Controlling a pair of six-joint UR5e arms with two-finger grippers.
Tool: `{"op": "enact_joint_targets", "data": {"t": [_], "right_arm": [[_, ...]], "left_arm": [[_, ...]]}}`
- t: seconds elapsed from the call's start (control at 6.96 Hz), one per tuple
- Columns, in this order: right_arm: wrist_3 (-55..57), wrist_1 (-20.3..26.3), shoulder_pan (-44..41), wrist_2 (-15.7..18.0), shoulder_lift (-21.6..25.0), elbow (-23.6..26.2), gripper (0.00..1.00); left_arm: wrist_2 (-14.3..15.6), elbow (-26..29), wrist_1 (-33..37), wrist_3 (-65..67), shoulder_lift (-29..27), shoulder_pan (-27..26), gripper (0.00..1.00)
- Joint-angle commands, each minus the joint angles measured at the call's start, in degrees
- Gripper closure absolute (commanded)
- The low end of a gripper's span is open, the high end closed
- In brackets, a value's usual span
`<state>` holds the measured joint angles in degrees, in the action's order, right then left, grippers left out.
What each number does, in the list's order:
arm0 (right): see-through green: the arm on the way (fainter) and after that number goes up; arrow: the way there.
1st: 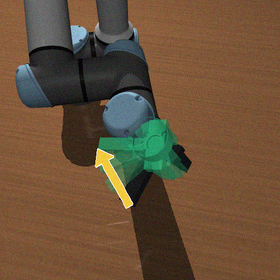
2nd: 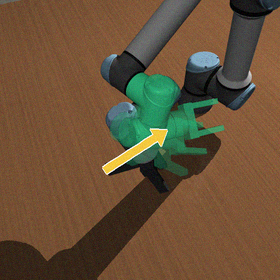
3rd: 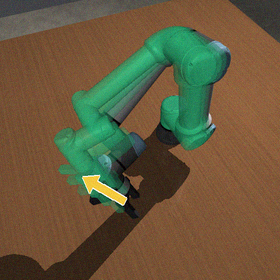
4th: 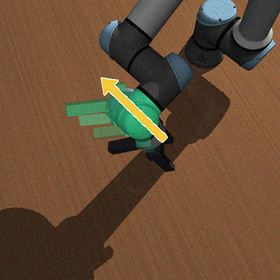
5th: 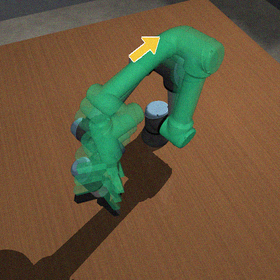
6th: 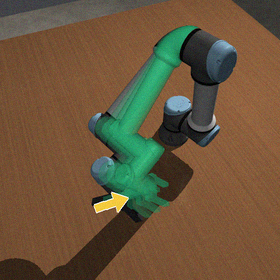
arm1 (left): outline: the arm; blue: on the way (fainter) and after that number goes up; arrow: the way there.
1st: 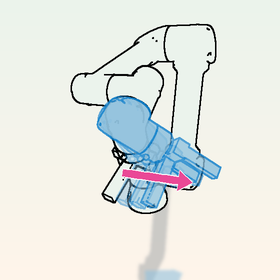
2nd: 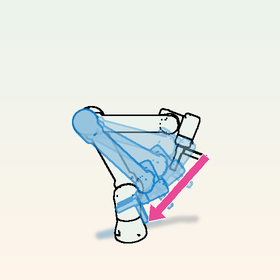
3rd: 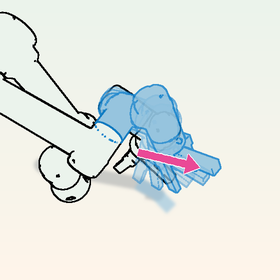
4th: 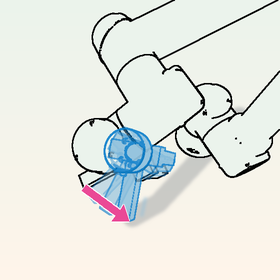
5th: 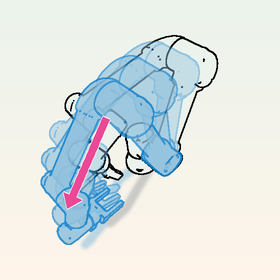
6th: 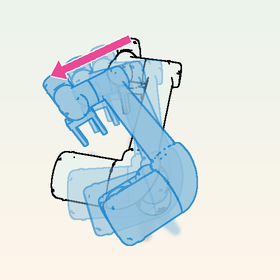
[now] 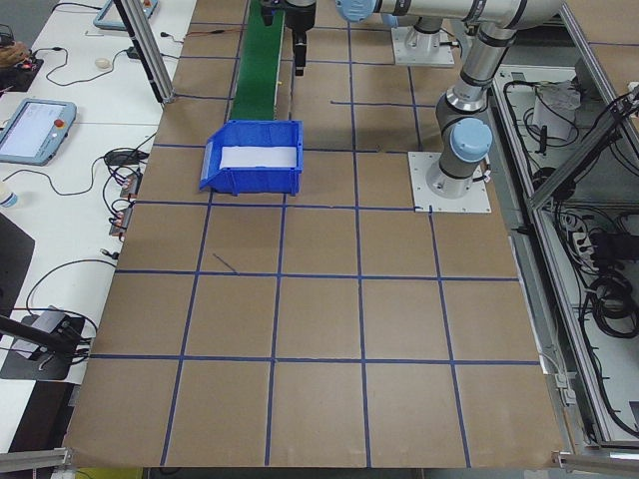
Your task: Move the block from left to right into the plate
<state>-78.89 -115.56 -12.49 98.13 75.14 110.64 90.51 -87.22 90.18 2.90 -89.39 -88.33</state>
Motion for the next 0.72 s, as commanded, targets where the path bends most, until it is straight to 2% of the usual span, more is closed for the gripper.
{"op": "enact_joint_targets", "data": {"t": [0.0, 0.29, 0.43, 0.58], "right_arm": [[-0.6, -0.2, 0.1, 0.2, -1.2, -0.4, 0.0], [1.6, 1.1, -3.1, -0.6, 2.1, -1.7, 0.0], [3.6, 1.1, -9.4, -0.6, 4.6, -1.9, 0.0], [10.4, 1.2, -16.8, -1.3, 7.5, -2.6, 0.0]], "left_arm": [[-0.1, -0.1, 0.0, 0.0, 0.0, 0.0, 0.0], [-0.1, -0.1, 0.0, 0.0, 0.0, 0.0, 0.0], [-0.1, -0.1, 0.0, 0.0, 0.0, 0.0, 0.0], [-0.1, -0.1, 0.0, 0.0, 0.0, 0.0, 0.0]]}}
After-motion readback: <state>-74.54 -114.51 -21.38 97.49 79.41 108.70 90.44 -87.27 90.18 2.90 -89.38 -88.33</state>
